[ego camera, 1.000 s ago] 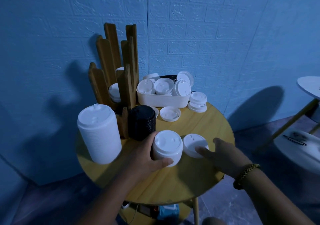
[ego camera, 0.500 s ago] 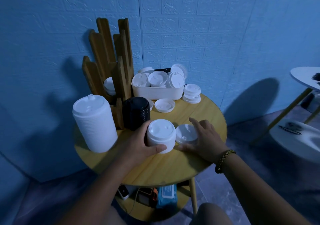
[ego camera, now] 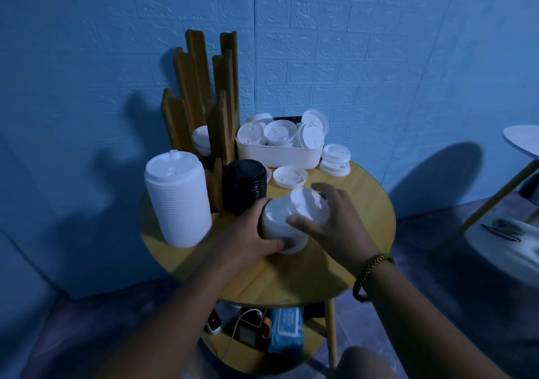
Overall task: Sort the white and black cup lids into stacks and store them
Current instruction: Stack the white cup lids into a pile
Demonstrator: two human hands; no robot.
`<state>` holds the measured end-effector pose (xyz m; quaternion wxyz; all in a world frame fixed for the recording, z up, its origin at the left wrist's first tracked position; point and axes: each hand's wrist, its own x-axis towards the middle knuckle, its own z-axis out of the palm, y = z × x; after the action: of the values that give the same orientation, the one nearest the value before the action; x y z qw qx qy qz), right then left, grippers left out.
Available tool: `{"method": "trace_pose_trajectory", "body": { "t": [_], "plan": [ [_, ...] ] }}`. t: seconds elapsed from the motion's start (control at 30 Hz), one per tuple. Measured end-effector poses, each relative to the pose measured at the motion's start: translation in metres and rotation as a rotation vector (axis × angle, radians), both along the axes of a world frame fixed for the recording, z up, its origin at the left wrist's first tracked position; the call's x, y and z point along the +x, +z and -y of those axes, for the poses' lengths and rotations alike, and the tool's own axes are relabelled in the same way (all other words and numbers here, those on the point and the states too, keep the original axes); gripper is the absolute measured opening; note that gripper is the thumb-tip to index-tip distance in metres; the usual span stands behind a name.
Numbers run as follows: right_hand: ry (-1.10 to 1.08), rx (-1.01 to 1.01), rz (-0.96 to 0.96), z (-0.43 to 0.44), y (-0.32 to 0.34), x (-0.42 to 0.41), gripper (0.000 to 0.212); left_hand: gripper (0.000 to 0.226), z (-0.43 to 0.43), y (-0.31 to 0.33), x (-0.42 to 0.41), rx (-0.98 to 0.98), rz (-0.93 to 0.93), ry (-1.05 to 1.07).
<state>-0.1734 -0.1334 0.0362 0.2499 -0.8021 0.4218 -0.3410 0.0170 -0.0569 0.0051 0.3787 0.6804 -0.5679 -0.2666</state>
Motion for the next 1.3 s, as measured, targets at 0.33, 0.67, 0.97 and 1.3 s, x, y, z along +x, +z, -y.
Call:
{"method": "trace_pose_trajectory", "body": {
  "t": [0.33, 0.67, 0.97, 1.3],
  "plan": [
    [0.272, 0.050, -0.202, 0.004, 0.001, 0.025, 0.072, 0.093, 0.003, -0.001, 0.002, 0.004, 0.052, 0.039],
    [0.010, -0.114, -0.381, -0.013, 0.009, 0.036, 0.083, 0.090, 0.004, -0.003, -0.001, 0.004, 0.071, 0.035],
    [0.172, -0.030, -0.365, -0.007, 0.013, 0.031, 0.086, 0.088, 0.001, -0.003, 0.001, -0.037, 0.064, -0.021],
    [0.112, -0.060, -0.282, 0.097, -0.032, 0.049, 0.033, 0.086, 0.000, -0.004, 0.001, -0.072, -0.027, 0.009]
  ]
}}
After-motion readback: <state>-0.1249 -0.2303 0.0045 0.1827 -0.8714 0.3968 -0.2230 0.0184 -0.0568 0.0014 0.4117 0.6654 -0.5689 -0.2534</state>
